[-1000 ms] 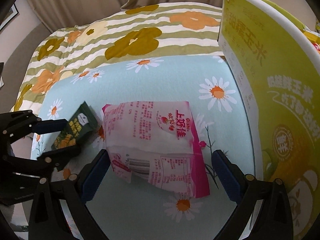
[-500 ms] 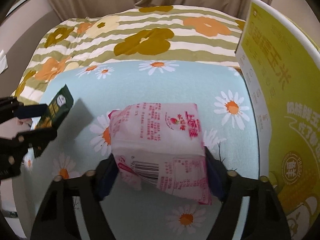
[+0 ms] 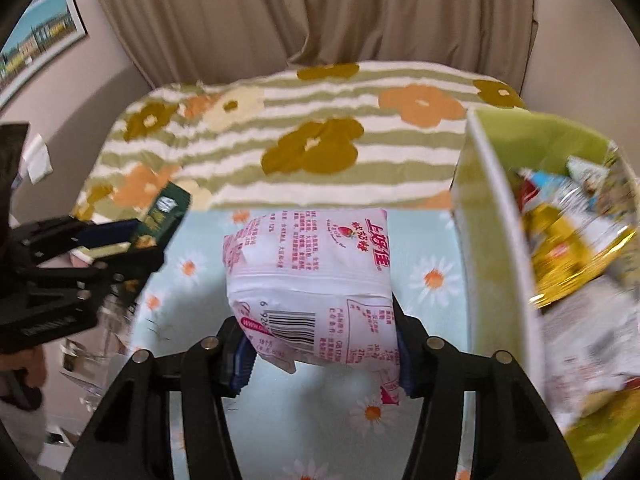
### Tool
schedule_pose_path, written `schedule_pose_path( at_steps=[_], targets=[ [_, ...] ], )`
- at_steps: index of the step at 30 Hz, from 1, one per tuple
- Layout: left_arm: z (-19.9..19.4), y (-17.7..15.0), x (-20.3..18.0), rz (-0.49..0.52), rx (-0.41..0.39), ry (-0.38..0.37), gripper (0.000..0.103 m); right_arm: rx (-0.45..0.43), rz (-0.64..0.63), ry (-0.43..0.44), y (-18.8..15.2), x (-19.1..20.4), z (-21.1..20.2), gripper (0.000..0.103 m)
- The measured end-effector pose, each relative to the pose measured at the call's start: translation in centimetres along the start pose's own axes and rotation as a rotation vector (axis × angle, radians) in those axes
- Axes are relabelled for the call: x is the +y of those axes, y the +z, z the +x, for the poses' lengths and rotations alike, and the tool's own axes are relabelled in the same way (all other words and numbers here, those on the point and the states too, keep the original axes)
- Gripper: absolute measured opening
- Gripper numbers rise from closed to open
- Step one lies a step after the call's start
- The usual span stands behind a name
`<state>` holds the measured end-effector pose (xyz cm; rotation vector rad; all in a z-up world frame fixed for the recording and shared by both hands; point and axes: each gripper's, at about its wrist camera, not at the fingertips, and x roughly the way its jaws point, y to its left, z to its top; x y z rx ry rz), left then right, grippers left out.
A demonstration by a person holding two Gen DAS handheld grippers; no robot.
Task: Organize snacks
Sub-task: 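Carry both packets over the yellow box and open both tools to drop them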
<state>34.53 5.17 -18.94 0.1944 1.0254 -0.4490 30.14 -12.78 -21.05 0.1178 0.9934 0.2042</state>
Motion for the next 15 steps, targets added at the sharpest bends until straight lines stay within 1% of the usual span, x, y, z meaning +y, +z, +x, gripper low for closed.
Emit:
schedule_pose_path(
  at_steps=[3,6,10,15],
  targets=[
    [-1.8,1.9,-2.1,0.008,-0.037,-0.011,0.04,-0.034,0.002,0.014,0.8,-1.0,-2.9,0.051],
    [-3.1,3.8,-4.8,0.017,-0.065,-0.018,0.04,-0.053,0.017,0.042,1.3,-2.9,-5.5,0.051],
    [-4.4,6.1,-9.9,0.013,-0.103,-0.036,0.04,-0.076,-0.006,0.039,1.6,-6.5,-9.0,0.051],
    [-4.9,8.4,-16.4,-0.006,-0.141,-0.065,0.04,-0.099,-0.036,0.021,1.7,-11.9,-12.7,0.051]
  ],
)
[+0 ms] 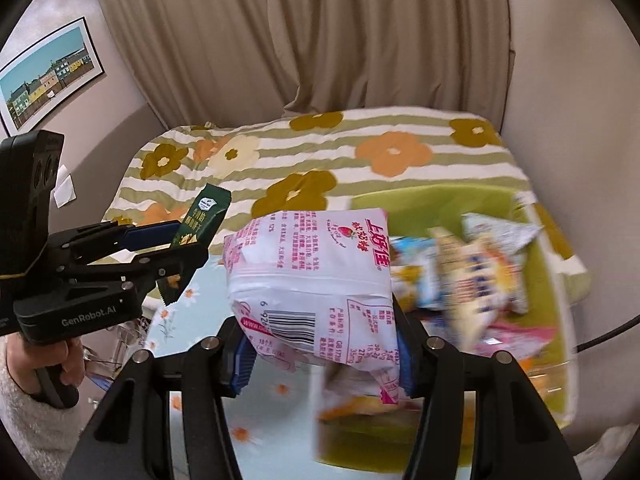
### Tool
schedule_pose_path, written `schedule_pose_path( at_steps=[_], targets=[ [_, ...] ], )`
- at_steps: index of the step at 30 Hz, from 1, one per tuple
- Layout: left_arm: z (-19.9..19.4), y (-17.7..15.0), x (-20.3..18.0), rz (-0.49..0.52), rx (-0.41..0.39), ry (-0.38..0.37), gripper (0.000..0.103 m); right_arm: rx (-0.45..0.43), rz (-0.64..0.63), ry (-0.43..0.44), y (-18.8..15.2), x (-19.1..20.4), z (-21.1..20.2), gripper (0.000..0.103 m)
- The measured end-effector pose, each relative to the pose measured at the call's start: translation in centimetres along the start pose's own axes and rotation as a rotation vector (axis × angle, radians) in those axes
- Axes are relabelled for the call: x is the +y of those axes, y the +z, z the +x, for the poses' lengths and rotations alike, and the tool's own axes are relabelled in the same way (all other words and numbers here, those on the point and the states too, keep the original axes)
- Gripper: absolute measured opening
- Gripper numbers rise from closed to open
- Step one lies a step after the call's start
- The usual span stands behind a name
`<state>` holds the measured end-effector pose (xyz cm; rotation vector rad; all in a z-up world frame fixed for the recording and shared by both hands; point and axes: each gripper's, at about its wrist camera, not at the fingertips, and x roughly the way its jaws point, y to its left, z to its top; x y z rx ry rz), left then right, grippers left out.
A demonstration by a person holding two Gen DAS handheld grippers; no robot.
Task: Organize snacks
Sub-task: 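Carry both packets over the yellow box and open both tools to drop them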
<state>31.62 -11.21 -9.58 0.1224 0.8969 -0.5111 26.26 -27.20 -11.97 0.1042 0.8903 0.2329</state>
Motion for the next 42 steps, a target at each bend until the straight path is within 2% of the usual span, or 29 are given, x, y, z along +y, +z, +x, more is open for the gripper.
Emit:
schedule_pose_path(
  at_steps=[5,8,12,18,19,21,22,23,31,38,40,42],
  targets=[
    [1.8,1.3,-6.5,-0.013,-0.008,-0.021,0.04,-0.01,-0.005,-0.019,-0.3,-5.9,-2.6,0.051],
    [3.5,1.6,-9.7,-0.038,0.014,-0.037,0.04,-0.002,0.001,-0.024,-0.7,-8.8,-3.3,0.051],
    [5.4,1.4,-12.8,-0.069,0.05,-0.054,0.04,0.009,0.011,-0.023,-1.0,-11.3,-3.5,0.051],
    [6.9,1.5,-15.5,-0.025,0.073,-0.031,0.041,0.029,0.048,-0.019,-1.9,-13.8,-3.3,0.051],
    [6.8,1.5,-15.8,-0.015,0.073,-0.022,0.045,0.031,0.055,-0.021,-2.0,-14.0,-3.2,0.051],
    [7.3,1.6,-15.9,-0.001,0.08,-0.02,0.07,0.034,0.072,-0.023,-2.1,-14.4,-3.1,0.051],
    [7.4,1.6,-16.0,0.001,0.079,-0.02,0.094,0.038,0.08,-0.026,-2.2,-14.6,-3.0,0.051],
    [7.3,1.5,-15.8,0.0,0.075,-0.016,0.101,0.042,0.084,-0.028,-2.2,-14.6,-2.9,0.051],
    [6.2,-0.6,-13.7,-0.036,0.07,0.025,0.101,0.067,0.118,-0.027,-2.8,-15.1,-2.0,0.051],
    [4.9,-1.6,-12.0,-0.089,0.057,0.044,0.101,0.062,0.111,-0.026,-2.0,-14.9,-1.5,0.053],
    [4.5,-1.8,-11.8,-0.096,0.048,0.054,0.101,0.069,0.105,-0.03,-1.8,-14.7,-1.1,0.057],
    [4.1,-1.9,-11.8,-0.101,0.044,0.064,0.101,0.066,0.098,-0.035,-1.6,-14.6,-0.5,0.069]
  ],
)
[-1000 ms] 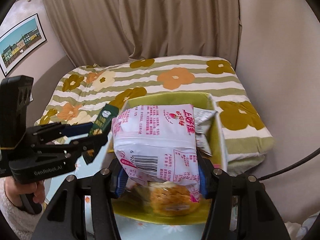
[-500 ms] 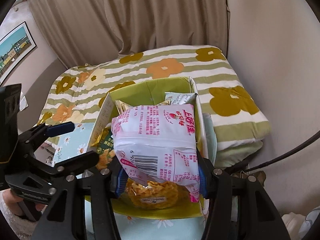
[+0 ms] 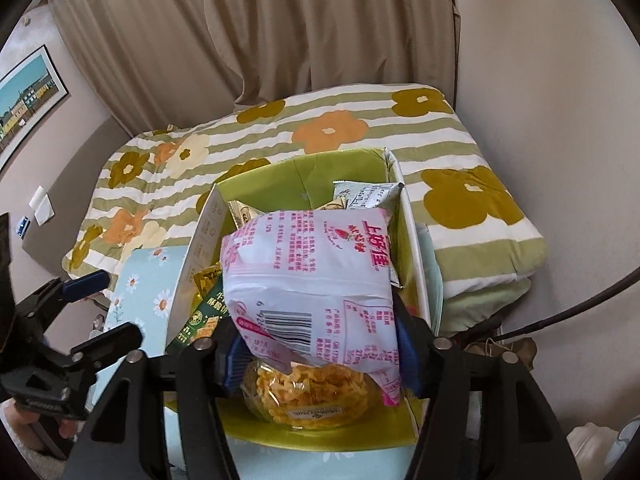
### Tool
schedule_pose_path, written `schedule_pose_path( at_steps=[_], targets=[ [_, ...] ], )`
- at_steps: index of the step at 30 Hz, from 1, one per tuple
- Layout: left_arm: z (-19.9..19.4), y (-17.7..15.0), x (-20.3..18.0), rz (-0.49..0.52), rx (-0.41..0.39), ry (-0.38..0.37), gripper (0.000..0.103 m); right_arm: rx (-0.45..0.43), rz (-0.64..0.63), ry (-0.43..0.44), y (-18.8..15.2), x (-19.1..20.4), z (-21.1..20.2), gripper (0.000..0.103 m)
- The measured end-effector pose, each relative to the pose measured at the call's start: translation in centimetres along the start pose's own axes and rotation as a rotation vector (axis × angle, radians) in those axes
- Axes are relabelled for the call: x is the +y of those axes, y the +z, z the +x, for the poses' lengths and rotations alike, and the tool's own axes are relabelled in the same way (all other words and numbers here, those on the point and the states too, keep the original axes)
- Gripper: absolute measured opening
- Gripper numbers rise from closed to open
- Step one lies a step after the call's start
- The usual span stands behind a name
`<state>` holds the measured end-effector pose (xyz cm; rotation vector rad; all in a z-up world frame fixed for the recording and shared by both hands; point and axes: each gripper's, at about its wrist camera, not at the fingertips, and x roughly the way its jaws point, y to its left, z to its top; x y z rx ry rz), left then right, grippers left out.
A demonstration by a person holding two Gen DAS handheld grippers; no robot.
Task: Organize snacks
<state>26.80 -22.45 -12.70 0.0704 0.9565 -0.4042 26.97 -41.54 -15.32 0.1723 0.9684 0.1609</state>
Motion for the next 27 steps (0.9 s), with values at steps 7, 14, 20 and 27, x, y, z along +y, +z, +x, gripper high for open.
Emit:
schedule_pose_path(
  at_steps=[7,14,20,27],
  targets=[
    [-1.2,-1.5,0.4,-0.043,-0.013,0.034,0.101,-0.06,0.009,-0.023,-0.8,0.0,-0.9,0.098],
    [-3.1,-3.2,0.9,-0.105,-0.03,0.068,0.101,-0.07,-0.043,-0.018,-2.1,1.2,-2.3,0.098],
    [-8.5,-4.6,1.2,-0.107,-0.116,0.11,0.101,-0.157,-0.058,-0.015,-3.3,4.0,-7.2,0.098],
    [-16.9,-8.3,2.4,-0.124,-0.23,0.168,0.101,-0.268,-0.08,-0.058,-6.6,9.0,-13.7,0.098]
  ],
)
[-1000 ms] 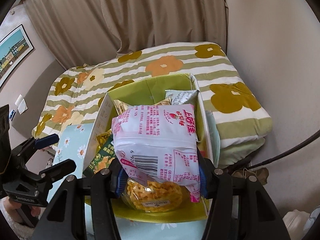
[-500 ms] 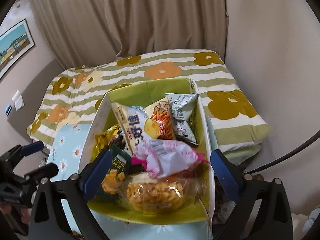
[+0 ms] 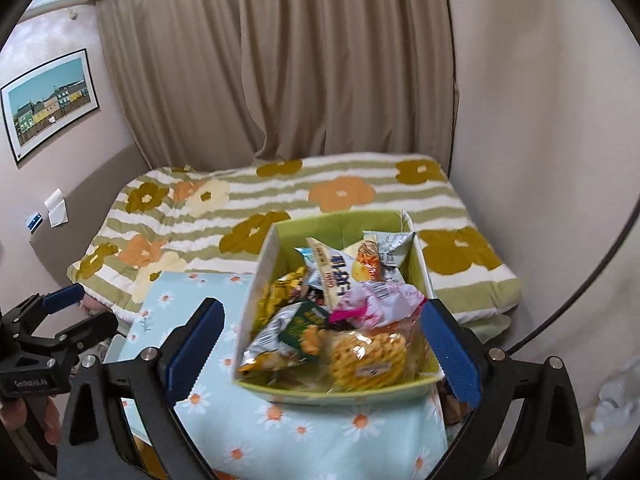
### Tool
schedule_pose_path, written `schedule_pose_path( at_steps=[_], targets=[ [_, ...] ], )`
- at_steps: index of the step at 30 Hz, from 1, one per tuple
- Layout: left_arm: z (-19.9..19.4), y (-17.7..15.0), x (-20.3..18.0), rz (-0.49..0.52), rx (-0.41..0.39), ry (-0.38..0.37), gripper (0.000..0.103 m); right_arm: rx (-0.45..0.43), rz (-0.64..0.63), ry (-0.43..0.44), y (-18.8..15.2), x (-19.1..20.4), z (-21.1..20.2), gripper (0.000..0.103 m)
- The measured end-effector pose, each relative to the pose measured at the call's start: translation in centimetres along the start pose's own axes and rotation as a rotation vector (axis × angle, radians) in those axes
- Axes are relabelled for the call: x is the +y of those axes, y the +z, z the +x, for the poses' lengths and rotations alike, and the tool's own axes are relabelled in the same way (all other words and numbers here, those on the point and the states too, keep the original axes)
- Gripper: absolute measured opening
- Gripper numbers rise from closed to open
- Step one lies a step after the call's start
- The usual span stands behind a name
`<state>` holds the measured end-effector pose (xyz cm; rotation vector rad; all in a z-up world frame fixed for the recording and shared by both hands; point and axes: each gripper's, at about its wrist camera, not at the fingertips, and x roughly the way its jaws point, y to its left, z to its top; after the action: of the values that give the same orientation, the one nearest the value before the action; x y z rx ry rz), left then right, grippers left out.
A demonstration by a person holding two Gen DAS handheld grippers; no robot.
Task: Organize snacks
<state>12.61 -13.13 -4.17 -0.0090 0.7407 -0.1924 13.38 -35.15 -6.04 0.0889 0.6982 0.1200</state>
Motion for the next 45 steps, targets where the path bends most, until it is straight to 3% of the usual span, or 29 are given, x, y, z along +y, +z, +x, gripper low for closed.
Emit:
schedule_pose_path(
  at_steps=[9,14,29,45],
  targets=[
    [-9.6,-4.9,4.0,-0.027,-0.119,0.058,0.102,-0.075,-0.026,-0.056,-4.8,6.0,-6.7,0.098],
    [-12.0,-7.1,5.0,-0.035,-0.151,0.063,0.102,-0.107,-0.03,-0.089,-6.5,7.7,-8.6,0.098],
    [-13.7,-7.8,4.8,-0.003,-0.21,0.082,0.102,-0.158,-0.04,-0.12,-7.2,8.6,-10.4,0.098],
    [-13.1,-7.7,5.3,-0.013,-0.199,0.078,0.102,-0.157,-0.036,-0.117,-7.2,8.5,-10.0,0.098]
  ],
)
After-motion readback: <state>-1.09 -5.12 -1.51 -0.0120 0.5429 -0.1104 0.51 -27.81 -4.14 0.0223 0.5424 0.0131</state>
